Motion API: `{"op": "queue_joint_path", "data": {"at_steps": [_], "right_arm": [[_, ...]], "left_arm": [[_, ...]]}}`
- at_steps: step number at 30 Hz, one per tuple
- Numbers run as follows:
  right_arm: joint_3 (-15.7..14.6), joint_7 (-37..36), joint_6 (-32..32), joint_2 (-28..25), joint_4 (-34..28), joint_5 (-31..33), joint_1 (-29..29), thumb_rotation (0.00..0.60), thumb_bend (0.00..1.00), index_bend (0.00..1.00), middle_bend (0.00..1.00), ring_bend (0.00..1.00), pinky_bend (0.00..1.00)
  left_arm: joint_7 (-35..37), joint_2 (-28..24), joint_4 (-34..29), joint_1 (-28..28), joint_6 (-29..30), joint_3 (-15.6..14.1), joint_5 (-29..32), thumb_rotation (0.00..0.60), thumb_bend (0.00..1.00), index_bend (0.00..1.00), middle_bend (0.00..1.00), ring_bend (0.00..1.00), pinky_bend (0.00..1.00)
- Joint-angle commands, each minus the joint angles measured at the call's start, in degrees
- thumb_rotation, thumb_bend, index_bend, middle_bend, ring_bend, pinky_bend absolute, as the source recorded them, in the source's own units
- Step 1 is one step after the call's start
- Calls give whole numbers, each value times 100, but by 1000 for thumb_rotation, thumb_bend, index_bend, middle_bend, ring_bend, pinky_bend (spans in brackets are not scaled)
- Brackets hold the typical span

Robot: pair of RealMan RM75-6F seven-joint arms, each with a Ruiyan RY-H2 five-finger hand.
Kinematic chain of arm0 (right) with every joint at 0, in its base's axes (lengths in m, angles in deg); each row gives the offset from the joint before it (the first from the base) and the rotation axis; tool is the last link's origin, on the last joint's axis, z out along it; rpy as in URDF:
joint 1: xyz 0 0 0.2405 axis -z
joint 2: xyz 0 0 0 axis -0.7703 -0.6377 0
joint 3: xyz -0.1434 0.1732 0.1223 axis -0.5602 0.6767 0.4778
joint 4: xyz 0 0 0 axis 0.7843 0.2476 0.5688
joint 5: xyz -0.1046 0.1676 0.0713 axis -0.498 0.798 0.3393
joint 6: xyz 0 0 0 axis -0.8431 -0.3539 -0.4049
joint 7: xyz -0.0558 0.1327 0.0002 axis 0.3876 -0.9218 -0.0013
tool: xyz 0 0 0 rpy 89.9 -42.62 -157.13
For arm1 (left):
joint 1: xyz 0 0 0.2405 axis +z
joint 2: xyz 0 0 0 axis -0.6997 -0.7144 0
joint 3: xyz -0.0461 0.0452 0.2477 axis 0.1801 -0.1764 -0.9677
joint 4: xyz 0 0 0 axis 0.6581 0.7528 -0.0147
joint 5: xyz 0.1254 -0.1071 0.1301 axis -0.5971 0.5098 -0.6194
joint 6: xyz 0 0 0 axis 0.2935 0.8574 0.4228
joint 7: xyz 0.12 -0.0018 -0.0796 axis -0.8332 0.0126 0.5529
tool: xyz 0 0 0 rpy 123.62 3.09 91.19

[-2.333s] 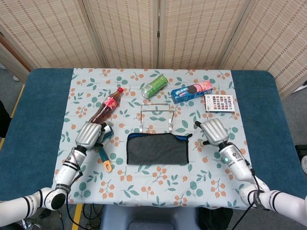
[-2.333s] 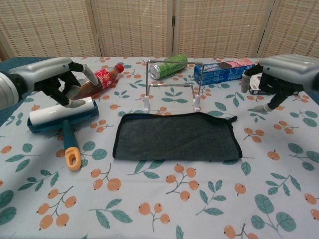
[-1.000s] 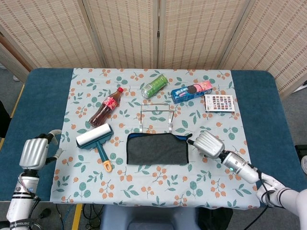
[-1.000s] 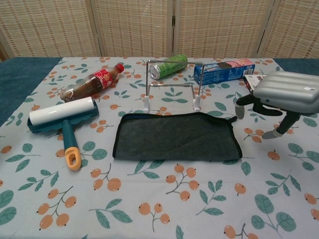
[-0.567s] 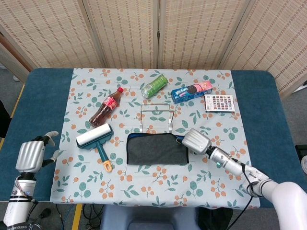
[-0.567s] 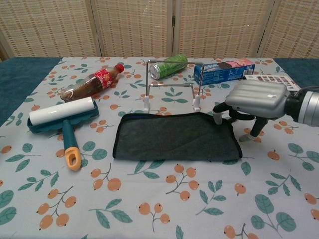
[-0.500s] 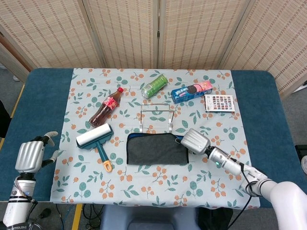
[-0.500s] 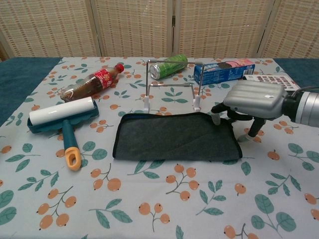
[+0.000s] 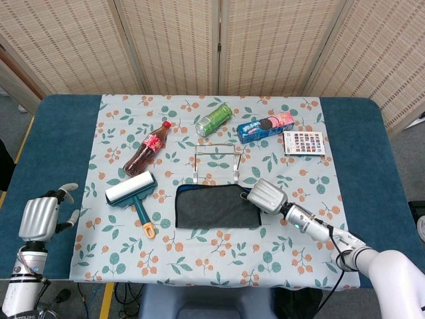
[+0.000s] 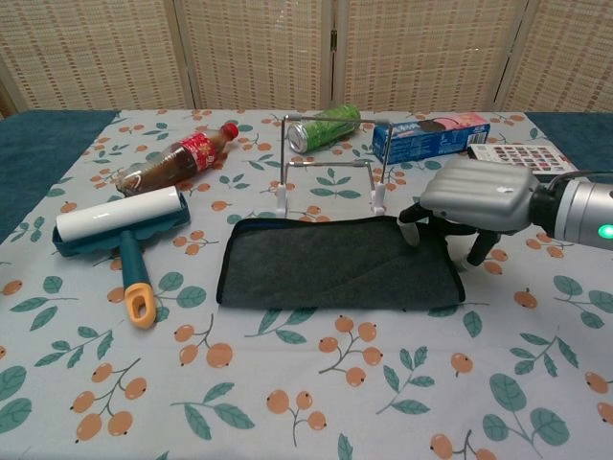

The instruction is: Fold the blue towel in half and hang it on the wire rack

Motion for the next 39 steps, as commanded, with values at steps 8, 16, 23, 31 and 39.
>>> {"op": "queue_joint_path", "data": {"at_steps": [8,16,23,31,39], "right_arm": [[-39,86,66,5,-70,63,-44,600,193,445,880,838,965],[-67,138,101,25,-75,105,-63,600,338,547,881,839,965],[-51,150,35,30,-87,149,-54,600,413,629,882,842,965],[20,131,-203,-58,-239,201,-9,600,441,749,891,849,965],[368,245,-939,-526,-948,281,64,600,460,793,908,861,965]], "left_arm": [[48,-13,-10,57,-21,32,-21,600,312,258,476,408,526],[62,-41,-22,90,-54,49,-44,600,313,255,471,408,525],[83,-76,-53,114,-49,92,-50,600,313,250,466,407,524],[110,-103,-49,132,-44,146,-45,600,313,244,461,406,524],[131,-150,-69,157,-13,193,-54,600,313,241,460,406,523]]}}
